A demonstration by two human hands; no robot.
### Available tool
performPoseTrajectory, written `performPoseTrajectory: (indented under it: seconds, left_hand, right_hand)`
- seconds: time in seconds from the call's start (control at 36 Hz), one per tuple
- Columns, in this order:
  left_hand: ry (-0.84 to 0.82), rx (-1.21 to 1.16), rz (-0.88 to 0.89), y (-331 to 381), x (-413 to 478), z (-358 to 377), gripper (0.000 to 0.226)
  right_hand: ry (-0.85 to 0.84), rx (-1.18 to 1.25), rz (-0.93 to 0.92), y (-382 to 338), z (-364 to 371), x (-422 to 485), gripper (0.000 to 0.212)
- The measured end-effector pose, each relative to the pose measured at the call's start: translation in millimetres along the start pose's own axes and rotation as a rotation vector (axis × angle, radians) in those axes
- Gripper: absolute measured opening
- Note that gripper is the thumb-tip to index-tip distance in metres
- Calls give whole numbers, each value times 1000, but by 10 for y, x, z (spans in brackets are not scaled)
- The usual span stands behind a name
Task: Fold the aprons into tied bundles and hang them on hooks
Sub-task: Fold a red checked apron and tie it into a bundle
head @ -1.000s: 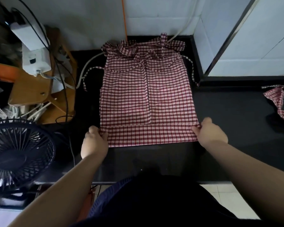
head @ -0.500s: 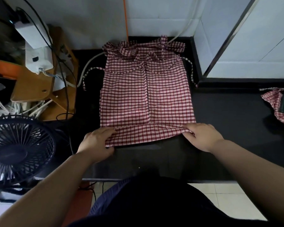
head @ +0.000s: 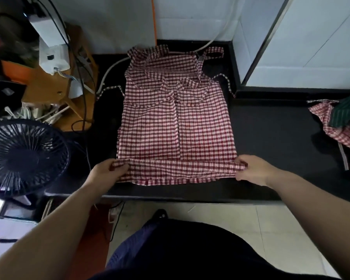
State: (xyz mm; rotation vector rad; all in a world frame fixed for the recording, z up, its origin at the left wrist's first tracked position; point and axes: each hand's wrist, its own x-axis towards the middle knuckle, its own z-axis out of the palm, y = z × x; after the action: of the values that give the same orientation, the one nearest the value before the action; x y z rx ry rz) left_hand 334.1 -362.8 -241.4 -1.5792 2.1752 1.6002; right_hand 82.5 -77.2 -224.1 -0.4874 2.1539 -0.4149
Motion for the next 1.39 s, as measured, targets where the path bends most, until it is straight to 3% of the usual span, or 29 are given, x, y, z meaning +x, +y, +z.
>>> performPoseTrajectory:
  seconds: [0.06, 0.17, 0.31, 0.36, 0.42, 0.47, 0.56, 0.61, 0.67, 0.78, 0.89, 1.0, 1.08, 1.28, 1.39]
  left_hand:
    - [52, 16, -9, -50, -49, 40, 10]
    - [165, 283, 24, -149, -113, 110, 28]
    - [288, 397, -17, -151, -189, 182, 42]
    - [347, 477, 11, -157, -234, 233, 44]
    - [399, 610, 178, -153, -278, 281, 44]
    - [266, 766, 400, -141, -295, 315, 54]
    - [-70, 853, 508, -164, -340, 324, 52]
    - [-172, 905, 497, -210, -361, 292, 90]
    - [-253, 1035, 489, -236, -380, 256, 117]
    - [-171, 1143, 523, -241, -342, 193, 84]
    - [-111, 1061, 526, -251, -315, 161, 82]
    - [-39, 1067, 688, -319, -220, 71, 82]
    - [-89, 992, 602, -286, -217, 38, 70]
    - [-29, 543, 327, 33, -183, -52, 27]
    - [-65, 304, 171, 87, 6, -135, 18]
  right_hand:
    - [83, 40, 15, 64, 39, -11, 13]
    - [170, 149, 61, 130, 155, -93, 21]
    - [250, 43, 133, 76, 332, -81, 19]
    - [322, -83, 161, 30, 392, -102, 21]
    - [455, -404, 68, -14, 425, -135, 22]
    - [465, -628, -157, -46, 455, -149, 26]
    - [206, -641, -322, -83, 482, -179, 58]
    - [67, -684, -289, -75, 488, -163, 85]
    - [0, -721, -249, -53, 470, -153, 95]
    - [1, -727, -251, -83, 410, -154, 77]
    - [-26, -740, -242, -162, 321, -169, 68]
    - [62, -662, -288, -159, 348, -168, 45]
    - [144, -480, -286, -117, 357, -123, 27]
    - [84, 27, -121, -215, 171, -127, 26]
    - [66, 367, -19, -201, 128, -182, 49]
